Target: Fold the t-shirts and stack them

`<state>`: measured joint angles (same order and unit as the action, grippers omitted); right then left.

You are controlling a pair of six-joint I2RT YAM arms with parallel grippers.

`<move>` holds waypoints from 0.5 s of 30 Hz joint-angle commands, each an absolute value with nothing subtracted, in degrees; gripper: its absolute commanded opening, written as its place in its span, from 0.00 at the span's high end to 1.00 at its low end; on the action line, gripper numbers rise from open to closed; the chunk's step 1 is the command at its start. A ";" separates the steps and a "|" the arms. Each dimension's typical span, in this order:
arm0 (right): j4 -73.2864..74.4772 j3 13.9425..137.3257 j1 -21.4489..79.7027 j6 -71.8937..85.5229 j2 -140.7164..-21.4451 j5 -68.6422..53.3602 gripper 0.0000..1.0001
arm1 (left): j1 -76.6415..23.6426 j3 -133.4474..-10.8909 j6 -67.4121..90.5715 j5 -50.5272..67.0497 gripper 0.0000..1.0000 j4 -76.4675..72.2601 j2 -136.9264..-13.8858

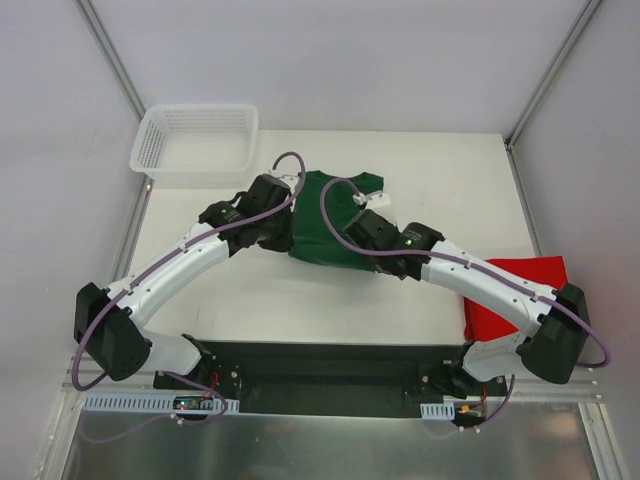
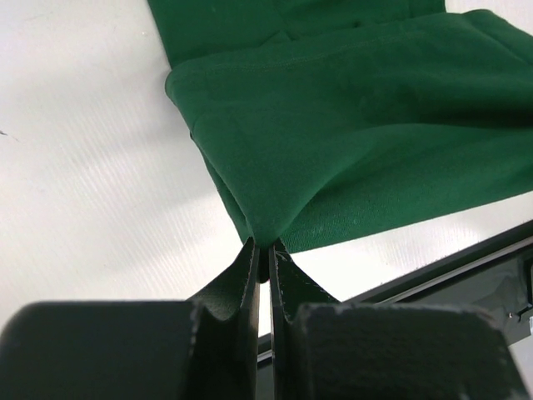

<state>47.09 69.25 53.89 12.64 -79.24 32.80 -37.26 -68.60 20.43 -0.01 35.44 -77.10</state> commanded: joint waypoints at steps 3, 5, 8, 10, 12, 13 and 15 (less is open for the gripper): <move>51.68 69.08 54.75 13.97 -75.76 36.30 0.99 | -38.58 -67.33 21.53 1.06 1.00 36.12 -73.74; 52.12 68.99 55.19 14.33 -75.41 36.39 0.99 | -39.11 -66.80 21.62 1.23 1.00 36.12 -73.04; 52.65 68.73 55.89 15.12 -74.80 36.83 0.99 | -39.99 -66.01 22.14 1.32 1.00 36.12 -71.90; 53.00 68.29 56.42 15.82 -74.18 36.91 0.99 | -40.43 -65.13 22.50 1.23 1.00 36.12 -70.93; 53.17 67.86 57.21 16.26 -73.83 37.09 0.99 | -41.04 -64.43 22.94 0.79 1.00 36.30 -70.23; 53.26 67.50 57.48 16.61 -73.48 37.09 0.99 | -41.22 -63.73 23.11 0.70 1.00 36.39 -69.53; 53.52 67.15 58.18 17.14 -73.30 37.09 0.99 | -41.57 -62.76 23.64 0.44 1.00 36.56 -68.82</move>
<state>50.19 67.81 57.04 15.07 -75.55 34.30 -40.84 -64.51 22.04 1.30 35.48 -71.81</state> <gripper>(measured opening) 0.041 0.019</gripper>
